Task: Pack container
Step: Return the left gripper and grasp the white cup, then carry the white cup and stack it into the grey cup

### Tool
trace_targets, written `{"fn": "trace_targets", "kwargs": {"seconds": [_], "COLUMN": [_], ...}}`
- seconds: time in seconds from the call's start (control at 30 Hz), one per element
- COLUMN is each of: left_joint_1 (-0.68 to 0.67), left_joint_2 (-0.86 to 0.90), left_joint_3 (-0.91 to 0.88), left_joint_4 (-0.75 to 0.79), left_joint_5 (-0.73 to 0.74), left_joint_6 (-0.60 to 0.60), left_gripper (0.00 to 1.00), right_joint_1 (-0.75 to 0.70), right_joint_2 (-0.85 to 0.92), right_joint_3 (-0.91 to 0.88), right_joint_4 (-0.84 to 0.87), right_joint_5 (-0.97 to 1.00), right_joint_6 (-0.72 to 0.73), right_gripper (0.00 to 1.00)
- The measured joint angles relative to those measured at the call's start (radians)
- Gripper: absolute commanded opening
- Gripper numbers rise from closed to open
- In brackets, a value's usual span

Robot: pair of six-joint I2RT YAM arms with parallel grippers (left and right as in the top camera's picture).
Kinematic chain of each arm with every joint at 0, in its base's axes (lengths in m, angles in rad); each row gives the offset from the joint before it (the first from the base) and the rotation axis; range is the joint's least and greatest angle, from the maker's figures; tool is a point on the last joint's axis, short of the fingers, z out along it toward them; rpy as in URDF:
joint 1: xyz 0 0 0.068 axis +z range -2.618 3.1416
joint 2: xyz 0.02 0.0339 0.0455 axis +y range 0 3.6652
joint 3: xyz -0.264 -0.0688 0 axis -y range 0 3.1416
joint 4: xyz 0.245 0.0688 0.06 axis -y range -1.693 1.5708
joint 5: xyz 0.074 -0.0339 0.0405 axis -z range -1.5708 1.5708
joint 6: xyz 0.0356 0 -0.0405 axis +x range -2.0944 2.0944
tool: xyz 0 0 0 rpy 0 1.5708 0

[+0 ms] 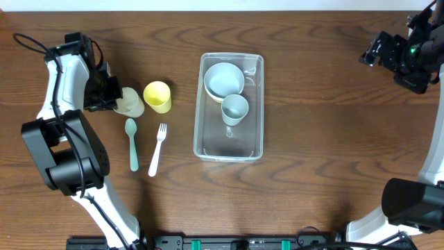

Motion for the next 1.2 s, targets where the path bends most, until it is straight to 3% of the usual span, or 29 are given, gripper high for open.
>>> {"fn": "trace_targets", "kwargs": {"seconds": [0.27, 0.47, 0.63, 0.73, 0.93, 1.2], "left_joint_1": [0.000, -0.037, -0.211, -0.353, -0.554, -0.657], "left_joint_2": [-0.056, -0.342, -0.608, -0.676, -0.578, -0.293], "left_joint_3": [0.007, 0.074, 0.114, 0.120, 0.110, 0.095], "left_joint_4": [-0.036, -0.056, -0.098, -0.123, -0.119, -0.047], "left_joint_5": [0.003, 0.005, 0.028, 0.045, 0.055, 0.055], "left_joint_6": [0.000, 0.000, 0.000, 0.000, 0.000, 0.008], "left_gripper": [0.06, 0.06, 0.06, 0.06, 0.06, 0.06], "right_joint_1": [0.000, 0.000, 0.000, 0.000, 0.000, 0.000], "right_joint_2": [0.000, 0.000, 0.000, 0.000, 0.000, 0.000], "right_joint_3": [0.000, 0.000, 0.000, 0.000, 0.000, 0.000], "right_joint_4": [0.000, 0.000, 0.000, 0.000, 0.000, 0.000], "right_joint_5": [0.000, 0.000, 0.000, 0.000, 0.000, 0.000], "right_joint_6": [0.000, 0.000, 0.000, 0.000, 0.000, 0.000], "right_gripper": [0.99, 0.99, 0.99, 0.99, 0.99, 0.99]}}
